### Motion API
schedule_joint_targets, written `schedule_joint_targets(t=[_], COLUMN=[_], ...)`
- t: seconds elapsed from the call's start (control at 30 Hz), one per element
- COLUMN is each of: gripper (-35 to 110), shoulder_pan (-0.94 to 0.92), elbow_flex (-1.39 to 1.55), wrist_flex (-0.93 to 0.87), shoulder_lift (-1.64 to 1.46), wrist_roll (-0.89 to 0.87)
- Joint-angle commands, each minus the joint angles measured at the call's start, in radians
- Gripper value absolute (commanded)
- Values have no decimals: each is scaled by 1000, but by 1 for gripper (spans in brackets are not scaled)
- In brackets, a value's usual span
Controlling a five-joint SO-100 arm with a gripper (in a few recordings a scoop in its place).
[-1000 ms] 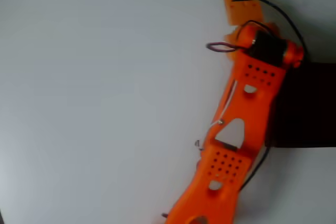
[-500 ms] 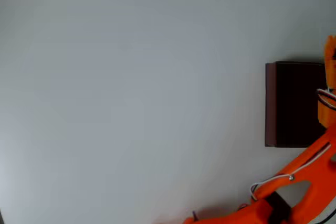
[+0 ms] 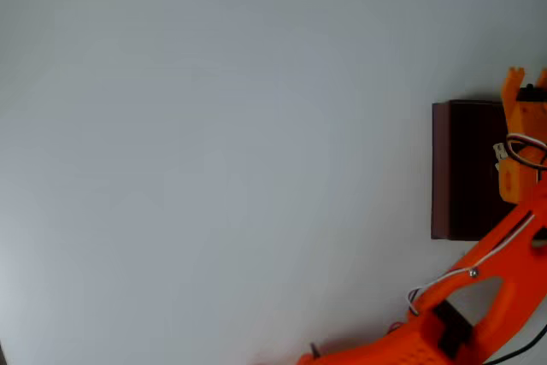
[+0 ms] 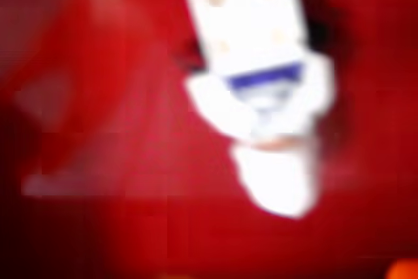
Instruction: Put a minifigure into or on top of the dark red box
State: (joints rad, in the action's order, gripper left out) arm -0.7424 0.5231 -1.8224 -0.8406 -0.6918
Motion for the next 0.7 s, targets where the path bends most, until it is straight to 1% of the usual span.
schedule_joint_targets(t=[0.0,0.1,0.2,0.27,0.33,0.43,0.53,0.6,0.67], gripper=[14,13,11,9,8,7,3,0,0], shoulder_pan=[31,94,213,313,426,638,911,1095,1267], elbow_flex=[91,262,442,621,868,1279,1601,1749,1868], wrist_flex=[-11,-11,8,61,166,327,417,434,453], shoulder_lift=[-173,-371,-588,-773,-1019,-1466,-1858,-2000,-2056], wrist_roll=[52,147,267,322,379,405,400,393,393])
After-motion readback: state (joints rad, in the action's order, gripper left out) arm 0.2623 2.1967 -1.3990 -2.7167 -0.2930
